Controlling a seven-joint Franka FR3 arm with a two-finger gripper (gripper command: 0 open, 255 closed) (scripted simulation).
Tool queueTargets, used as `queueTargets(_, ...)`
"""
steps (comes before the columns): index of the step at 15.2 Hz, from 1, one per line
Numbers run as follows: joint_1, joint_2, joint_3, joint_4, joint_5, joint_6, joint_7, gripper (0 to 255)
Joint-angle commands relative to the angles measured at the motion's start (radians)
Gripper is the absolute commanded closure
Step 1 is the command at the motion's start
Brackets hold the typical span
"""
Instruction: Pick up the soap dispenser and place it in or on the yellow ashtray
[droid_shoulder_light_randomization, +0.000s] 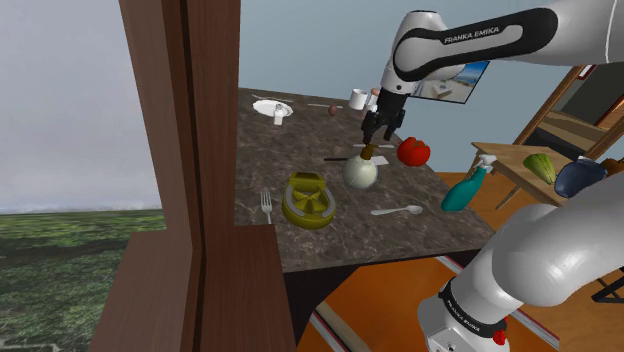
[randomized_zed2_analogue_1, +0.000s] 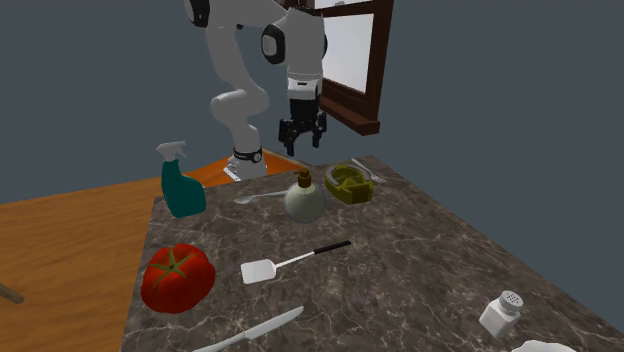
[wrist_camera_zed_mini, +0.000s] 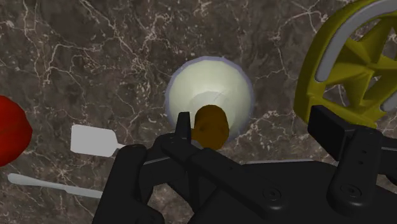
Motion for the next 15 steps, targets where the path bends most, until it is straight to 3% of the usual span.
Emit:
queueTargets(1, -0.005, 0.071, -0.023, 0.041, 0.01, 0.043, -0.03, 0)
queueTargets(4, -0.01, 0.173, -0.047, 0.098, 0.036, 0.101, -0.068, 0)
queueTargets(11, -0.012, 0.216, -0.052, 0.044, 0.046, 0.197, -0.076, 0)
queueTargets(15, -0.012, 0.22, -0.052, 0.04, 0.047, 0.204, -0.077, 0)
